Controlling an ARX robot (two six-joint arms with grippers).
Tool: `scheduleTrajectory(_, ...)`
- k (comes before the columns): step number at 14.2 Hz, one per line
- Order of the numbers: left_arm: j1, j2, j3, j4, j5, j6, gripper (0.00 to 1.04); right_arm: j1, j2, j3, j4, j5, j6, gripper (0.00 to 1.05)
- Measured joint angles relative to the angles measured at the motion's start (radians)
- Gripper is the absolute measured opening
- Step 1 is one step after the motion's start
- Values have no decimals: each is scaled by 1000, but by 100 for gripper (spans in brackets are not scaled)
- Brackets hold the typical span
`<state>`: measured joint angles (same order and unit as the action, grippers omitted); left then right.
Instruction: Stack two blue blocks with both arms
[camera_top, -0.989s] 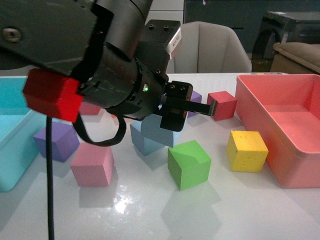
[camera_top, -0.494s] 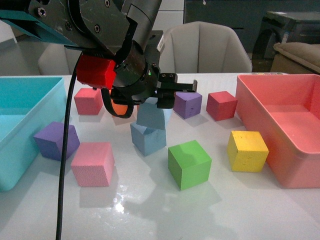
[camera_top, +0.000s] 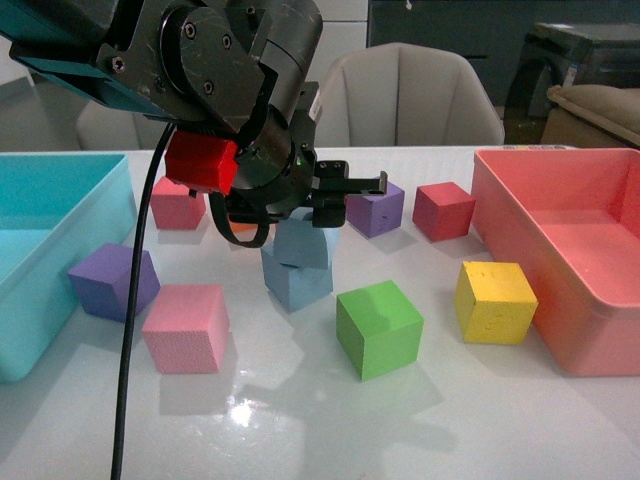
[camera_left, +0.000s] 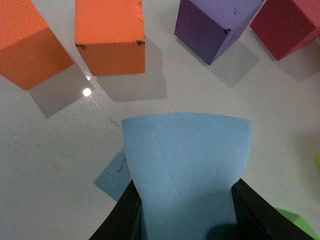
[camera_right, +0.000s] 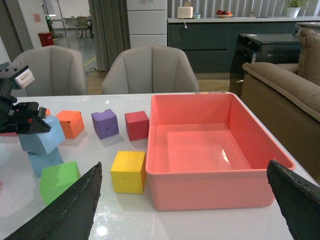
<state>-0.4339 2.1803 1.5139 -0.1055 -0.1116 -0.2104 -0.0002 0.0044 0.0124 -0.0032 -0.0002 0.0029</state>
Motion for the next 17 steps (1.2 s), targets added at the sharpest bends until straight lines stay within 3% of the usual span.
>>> scheduleTrajectory(6, 24, 37, 50, -17, 23, -23, 36, 0, 0, 0, 0, 0, 0, 98)
scheduleTrajectory(8, 30, 37, 47, 2, 34, -26, 72, 0, 0, 0, 0, 0, 0, 98)
scheduleTrajectory(10, 29, 36, 44, 18, 29, -25, 96, 0, 0, 0, 0, 0, 0, 98)
scheduleTrajectory(17, -14, -134, -40, 130, 18, 9, 98, 0, 0, 0, 0, 0, 0, 98)
